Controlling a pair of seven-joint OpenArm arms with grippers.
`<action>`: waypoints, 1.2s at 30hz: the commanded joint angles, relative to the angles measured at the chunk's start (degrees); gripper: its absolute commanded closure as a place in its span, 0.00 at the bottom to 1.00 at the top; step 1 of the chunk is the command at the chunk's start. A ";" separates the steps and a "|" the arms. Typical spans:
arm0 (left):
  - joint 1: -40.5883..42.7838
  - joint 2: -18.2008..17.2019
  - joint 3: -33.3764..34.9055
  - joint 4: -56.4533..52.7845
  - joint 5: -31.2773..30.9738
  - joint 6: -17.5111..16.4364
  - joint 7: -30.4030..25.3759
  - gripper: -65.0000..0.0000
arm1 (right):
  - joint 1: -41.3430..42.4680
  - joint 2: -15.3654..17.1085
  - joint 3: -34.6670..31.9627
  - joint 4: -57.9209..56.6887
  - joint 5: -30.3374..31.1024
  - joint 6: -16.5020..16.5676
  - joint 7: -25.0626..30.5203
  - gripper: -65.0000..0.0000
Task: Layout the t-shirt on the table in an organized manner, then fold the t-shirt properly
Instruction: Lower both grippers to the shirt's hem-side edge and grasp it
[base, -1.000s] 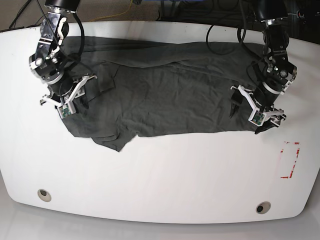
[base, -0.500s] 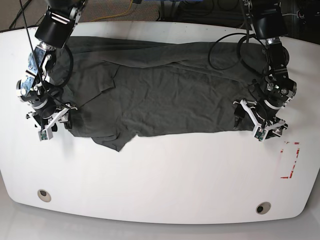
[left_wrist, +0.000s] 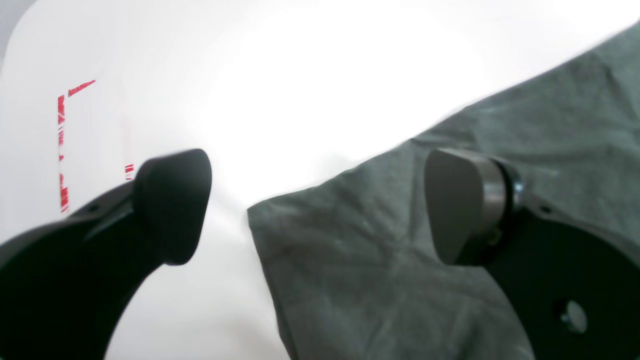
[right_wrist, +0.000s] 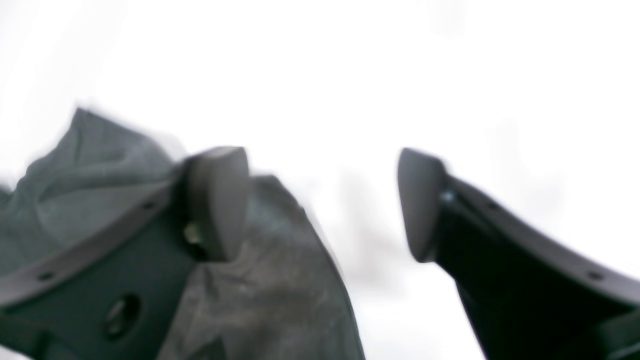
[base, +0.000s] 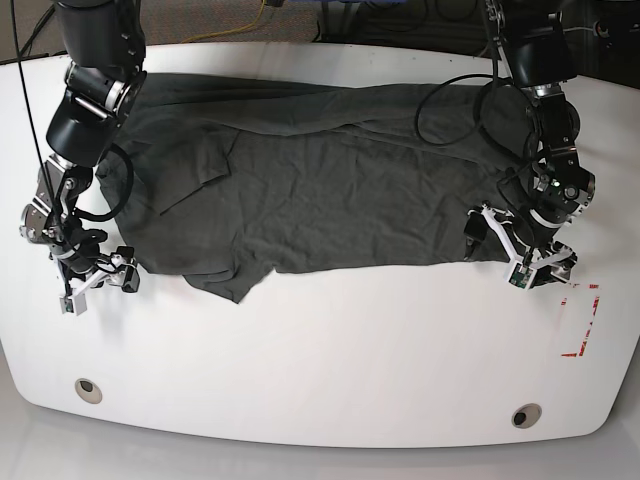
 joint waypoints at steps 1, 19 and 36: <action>-0.88 -0.79 -0.25 1.19 -0.76 0.32 -1.57 0.00 | 1.67 1.76 0.08 -2.76 0.79 0.42 1.48 0.24; -0.79 -1.67 -0.51 1.19 -0.76 0.41 -1.57 0.00 | -1.93 -1.05 0.08 -4.69 0.88 2.31 1.39 0.23; -1.05 -1.67 -3.15 1.28 -0.85 0.32 -1.57 0.05 | -2.90 -2.90 0.00 -4.69 0.79 2.31 1.39 0.48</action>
